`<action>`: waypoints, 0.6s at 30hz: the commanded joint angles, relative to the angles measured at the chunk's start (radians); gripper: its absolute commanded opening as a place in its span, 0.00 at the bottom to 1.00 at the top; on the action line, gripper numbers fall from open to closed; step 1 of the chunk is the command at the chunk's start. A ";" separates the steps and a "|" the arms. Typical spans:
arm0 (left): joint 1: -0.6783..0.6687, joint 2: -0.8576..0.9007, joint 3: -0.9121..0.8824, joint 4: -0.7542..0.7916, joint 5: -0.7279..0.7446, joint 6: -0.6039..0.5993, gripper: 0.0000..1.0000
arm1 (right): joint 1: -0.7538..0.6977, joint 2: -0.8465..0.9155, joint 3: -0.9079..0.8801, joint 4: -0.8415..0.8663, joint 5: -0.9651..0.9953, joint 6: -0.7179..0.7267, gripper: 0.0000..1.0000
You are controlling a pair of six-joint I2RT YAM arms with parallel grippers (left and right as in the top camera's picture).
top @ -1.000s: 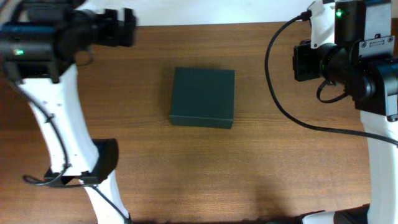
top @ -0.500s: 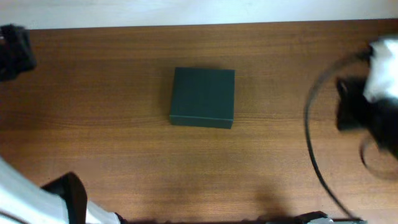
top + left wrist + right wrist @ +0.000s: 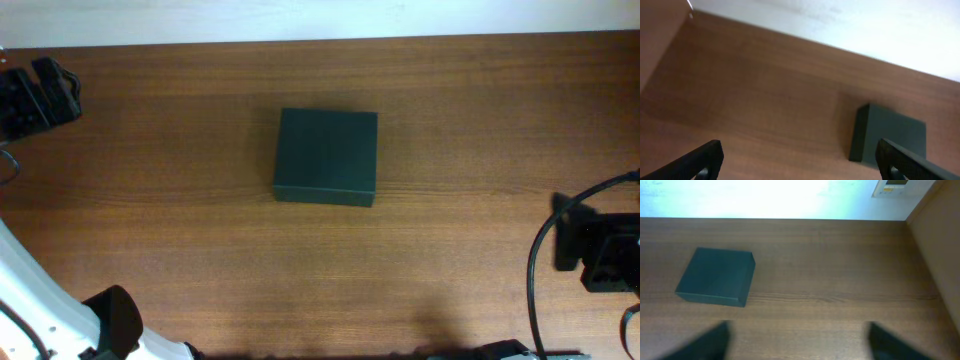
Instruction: Pack container
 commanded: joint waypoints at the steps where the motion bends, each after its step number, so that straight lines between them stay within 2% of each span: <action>1: -0.003 -0.003 -0.040 0.000 0.014 -0.008 0.99 | 0.005 0.003 0.002 -0.006 0.024 0.003 0.99; 18: -0.003 -0.003 -0.060 0.000 0.014 -0.008 0.99 | 0.005 0.003 0.002 -0.006 0.023 0.003 0.99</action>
